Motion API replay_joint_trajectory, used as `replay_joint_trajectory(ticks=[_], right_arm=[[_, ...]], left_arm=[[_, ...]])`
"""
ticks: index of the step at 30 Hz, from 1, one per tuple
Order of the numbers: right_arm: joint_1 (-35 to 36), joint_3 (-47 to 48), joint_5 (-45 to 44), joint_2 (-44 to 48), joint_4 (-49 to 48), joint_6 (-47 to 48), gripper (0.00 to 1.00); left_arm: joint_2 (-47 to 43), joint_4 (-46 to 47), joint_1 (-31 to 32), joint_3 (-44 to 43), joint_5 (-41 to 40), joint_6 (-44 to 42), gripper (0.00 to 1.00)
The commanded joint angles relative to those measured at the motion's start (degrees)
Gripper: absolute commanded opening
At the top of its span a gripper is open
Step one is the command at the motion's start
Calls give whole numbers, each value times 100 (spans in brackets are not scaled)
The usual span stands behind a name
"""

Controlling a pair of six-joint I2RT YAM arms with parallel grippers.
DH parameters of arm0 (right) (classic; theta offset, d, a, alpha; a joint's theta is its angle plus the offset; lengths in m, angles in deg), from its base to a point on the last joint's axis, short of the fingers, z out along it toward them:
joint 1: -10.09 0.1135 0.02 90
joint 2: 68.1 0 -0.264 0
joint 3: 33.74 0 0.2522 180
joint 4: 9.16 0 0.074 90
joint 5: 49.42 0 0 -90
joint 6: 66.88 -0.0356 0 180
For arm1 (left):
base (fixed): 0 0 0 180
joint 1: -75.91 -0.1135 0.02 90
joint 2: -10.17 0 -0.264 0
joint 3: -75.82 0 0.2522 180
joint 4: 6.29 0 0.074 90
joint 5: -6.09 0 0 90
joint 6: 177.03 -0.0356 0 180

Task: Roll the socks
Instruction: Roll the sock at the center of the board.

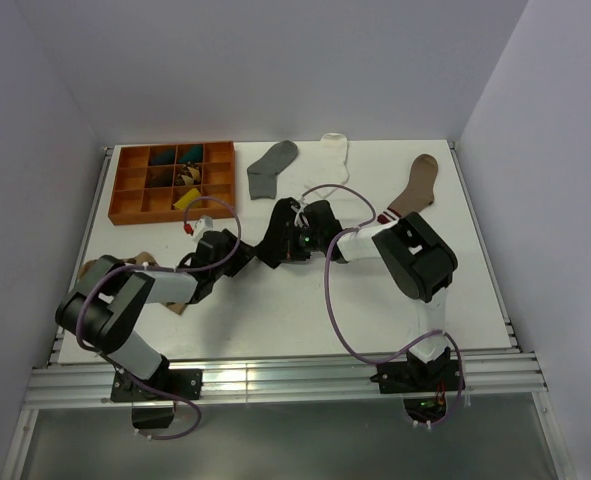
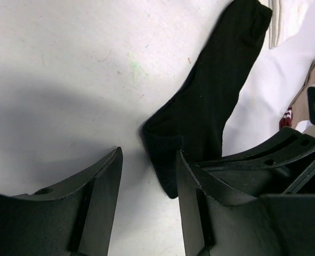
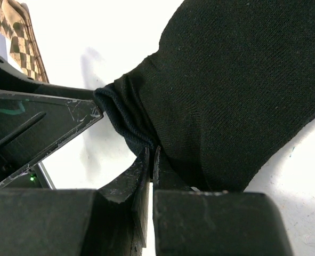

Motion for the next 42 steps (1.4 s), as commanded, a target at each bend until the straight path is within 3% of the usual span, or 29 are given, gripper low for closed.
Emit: replay_joint_trajectory(ticks=[1, 23, 29, 31, 34, 40, 42], right_arm=[[-14, -8, -65, -228, 600, 53, 0], [-58, -8, 50, -290, 530, 0, 0], [-67, -44, 15, -246, 512, 35, 0], [-49, -61, -29, -211, 530, 61, 1], [-49, -149, -100, -53, 442, 131, 7], [74, -421, -644, 702, 398, 631, 38], [196, -491, -1038, 1071, 442, 816, 43]], left_arm=[[213, 337, -60, 82, 197, 102, 50], [960, -48, -95, -251, 197, 181, 41], [1022, -303, -95, -357, 189, 137, 27], [1031, -382, -95, -418, 197, 110, 14], [996, -610, -95, -515, 189, 49, 0], [803, -1532, -43, -866, -101, -249, 0], [759, -1848, -16, -998, -215, -329, 0]])
